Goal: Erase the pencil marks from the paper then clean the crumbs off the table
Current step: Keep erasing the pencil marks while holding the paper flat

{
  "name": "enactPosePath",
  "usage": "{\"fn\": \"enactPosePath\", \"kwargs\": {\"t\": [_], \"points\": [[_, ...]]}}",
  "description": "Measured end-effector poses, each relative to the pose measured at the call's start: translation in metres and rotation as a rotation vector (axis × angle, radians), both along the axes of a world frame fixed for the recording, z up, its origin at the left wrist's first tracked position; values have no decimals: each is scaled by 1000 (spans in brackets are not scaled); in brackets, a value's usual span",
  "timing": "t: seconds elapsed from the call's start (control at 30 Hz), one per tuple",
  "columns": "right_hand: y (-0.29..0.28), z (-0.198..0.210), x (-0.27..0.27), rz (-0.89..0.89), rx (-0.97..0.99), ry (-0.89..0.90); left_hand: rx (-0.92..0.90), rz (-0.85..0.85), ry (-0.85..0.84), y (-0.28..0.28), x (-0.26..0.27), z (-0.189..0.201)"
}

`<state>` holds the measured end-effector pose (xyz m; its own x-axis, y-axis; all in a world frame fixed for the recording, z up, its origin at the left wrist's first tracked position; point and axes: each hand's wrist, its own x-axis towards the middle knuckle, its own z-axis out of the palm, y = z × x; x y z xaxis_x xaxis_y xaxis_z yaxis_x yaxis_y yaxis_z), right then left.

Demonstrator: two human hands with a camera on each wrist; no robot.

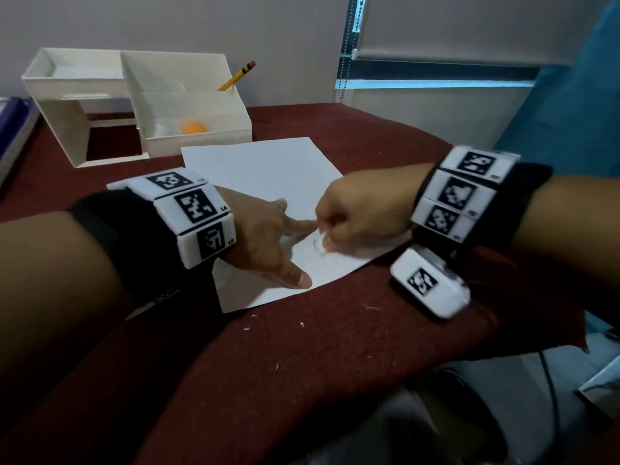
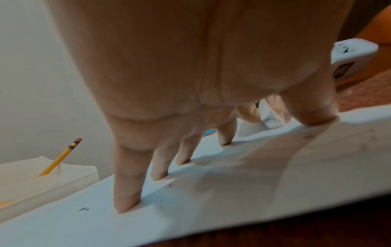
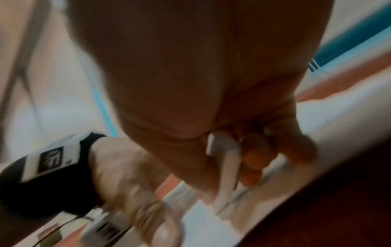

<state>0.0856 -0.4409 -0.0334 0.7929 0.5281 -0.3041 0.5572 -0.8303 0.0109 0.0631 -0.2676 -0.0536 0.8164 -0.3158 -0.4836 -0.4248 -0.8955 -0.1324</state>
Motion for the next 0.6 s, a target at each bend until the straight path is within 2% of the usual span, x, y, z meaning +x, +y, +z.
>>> {"fn": "enactPosePath", "kwargs": {"t": [0.1,0.23,0.37,0.5,0.6], "points": [[-1,0,12,-48,-12,-150,6,-5,-6,0,0,0],[4,-6,0,17,59,7,9,2,3,0,-1,1],[-2,-1,5,-66,25,-94,11,-12,-2,-1,0,0],[-5,-3,-8,9,7,85,11,-4,9,0,1,-1],[-14,1,1,-62,7,-36,17,-7,4,-2,1,-2]]}}
